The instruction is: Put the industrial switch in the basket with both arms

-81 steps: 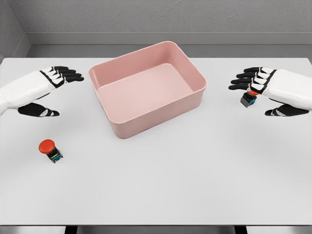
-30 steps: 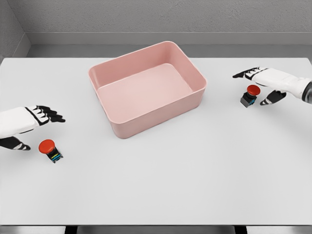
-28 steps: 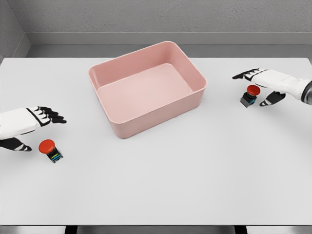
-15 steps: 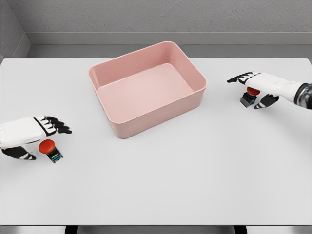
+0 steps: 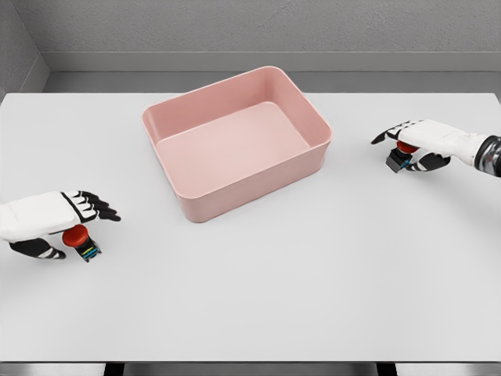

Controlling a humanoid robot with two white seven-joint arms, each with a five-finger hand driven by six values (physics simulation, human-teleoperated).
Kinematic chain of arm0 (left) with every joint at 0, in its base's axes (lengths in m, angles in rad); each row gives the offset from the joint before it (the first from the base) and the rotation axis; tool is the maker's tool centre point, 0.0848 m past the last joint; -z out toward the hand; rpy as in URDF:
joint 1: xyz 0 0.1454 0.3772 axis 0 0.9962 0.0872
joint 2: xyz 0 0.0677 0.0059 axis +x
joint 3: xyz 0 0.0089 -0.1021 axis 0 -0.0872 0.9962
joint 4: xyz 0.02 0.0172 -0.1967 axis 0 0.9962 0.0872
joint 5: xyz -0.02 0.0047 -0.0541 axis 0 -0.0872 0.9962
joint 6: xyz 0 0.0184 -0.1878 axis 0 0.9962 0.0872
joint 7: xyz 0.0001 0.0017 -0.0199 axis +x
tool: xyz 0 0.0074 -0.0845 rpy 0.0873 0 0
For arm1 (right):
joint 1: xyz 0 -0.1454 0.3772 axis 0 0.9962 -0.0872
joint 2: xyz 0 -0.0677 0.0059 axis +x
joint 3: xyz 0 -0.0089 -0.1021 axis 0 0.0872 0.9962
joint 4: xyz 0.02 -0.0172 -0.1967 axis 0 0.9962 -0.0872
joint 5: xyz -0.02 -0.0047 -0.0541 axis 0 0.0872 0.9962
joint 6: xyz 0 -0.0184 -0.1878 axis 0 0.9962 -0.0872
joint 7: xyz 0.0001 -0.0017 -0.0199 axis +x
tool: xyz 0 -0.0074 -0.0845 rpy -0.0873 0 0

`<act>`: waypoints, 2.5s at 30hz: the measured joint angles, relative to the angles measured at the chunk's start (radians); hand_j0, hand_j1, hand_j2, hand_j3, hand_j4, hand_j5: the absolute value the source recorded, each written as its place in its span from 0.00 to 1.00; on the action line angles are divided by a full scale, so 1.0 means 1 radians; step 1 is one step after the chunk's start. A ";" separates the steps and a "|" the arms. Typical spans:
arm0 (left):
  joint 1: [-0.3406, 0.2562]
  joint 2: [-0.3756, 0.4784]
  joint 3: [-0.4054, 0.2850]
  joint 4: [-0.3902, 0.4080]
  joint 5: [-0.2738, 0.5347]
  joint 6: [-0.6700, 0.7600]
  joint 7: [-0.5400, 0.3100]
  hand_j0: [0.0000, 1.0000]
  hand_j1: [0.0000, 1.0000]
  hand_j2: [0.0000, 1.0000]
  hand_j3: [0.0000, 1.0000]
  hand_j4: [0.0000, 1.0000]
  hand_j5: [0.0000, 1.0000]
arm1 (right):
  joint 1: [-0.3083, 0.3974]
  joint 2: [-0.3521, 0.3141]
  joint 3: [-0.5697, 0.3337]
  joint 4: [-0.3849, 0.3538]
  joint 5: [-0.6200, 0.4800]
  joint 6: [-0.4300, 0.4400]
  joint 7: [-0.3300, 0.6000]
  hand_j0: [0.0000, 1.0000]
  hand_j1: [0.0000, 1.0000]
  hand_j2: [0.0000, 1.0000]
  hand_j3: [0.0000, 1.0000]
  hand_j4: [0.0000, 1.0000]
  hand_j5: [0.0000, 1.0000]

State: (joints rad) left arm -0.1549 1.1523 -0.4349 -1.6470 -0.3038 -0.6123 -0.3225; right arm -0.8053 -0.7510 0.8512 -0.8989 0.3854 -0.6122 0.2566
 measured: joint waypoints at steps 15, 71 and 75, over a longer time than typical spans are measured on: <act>0.000 0.002 -0.003 -0.001 0.002 0.000 -0.011 0.76 0.76 0.76 0.76 0.76 0.76 | 0.003 -0.005 0.001 -0.006 0.004 0.000 -0.001 0.53 0.53 0.53 0.53 0.53 0.53; -0.040 0.008 0.084 0.007 0.093 0.000 -0.029 0.53 0.53 0.53 0.53 0.53 0.53 | -0.083 -0.056 -0.095 -0.349 0.008 0.000 0.006 0.44 0.44 0.44 0.44 0.44 0.44; -0.051 0.003 0.085 0.007 0.098 0.000 -0.028 0.53 0.53 0.53 0.53 0.53 0.53 | -0.086 -0.041 -0.095 -0.360 0.008 0.000 0.006 0.44 0.44 0.44 0.44 0.44 0.44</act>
State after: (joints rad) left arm -0.2056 1.1555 -0.3500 -1.6397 -0.2059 -0.6126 -0.3509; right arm -0.8912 -0.7916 0.7561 -1.2594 0.3939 -0.6124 0.2623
